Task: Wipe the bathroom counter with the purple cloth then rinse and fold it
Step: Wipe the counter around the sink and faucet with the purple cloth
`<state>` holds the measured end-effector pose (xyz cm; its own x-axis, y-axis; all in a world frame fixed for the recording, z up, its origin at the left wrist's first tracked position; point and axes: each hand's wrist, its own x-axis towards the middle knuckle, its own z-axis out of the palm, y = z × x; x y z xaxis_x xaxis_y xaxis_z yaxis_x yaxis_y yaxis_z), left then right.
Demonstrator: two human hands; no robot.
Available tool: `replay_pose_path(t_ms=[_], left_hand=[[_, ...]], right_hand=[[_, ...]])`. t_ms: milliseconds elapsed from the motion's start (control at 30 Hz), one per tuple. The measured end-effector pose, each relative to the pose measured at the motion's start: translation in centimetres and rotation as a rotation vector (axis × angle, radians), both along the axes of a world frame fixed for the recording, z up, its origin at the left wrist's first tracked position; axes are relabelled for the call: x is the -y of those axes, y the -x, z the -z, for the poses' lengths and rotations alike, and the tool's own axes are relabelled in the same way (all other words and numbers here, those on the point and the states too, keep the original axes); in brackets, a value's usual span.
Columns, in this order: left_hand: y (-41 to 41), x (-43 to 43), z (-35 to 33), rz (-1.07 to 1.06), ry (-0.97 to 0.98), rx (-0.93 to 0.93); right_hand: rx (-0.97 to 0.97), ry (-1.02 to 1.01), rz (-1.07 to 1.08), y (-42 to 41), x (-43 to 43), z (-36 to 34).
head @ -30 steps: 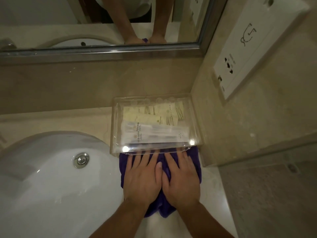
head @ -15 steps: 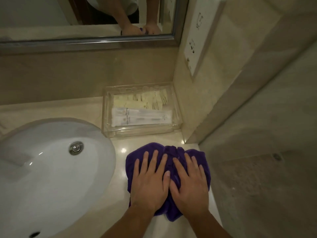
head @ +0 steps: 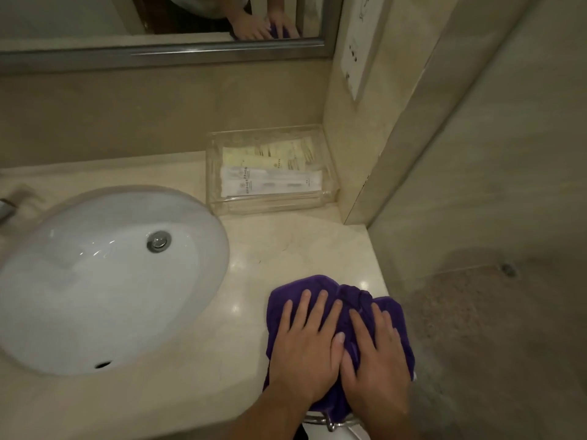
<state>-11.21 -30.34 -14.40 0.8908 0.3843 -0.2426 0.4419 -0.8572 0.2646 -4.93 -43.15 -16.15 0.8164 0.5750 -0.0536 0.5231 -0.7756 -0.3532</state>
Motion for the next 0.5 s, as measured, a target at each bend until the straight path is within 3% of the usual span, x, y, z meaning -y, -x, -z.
replay_pose_path(t_ms=[167,500], left_hand=[[3.2,-1.2,0.0,-0.021,0.005,0.06],[15.7,-7.7,0.6,-0.263,-0.058,0.109]], right_hand=[[-0.01,-0.039,-0.008,2.9,-1.4,-0.2],[0.029,-0.037,-0.276,12.2,-10.0,-0.3]])
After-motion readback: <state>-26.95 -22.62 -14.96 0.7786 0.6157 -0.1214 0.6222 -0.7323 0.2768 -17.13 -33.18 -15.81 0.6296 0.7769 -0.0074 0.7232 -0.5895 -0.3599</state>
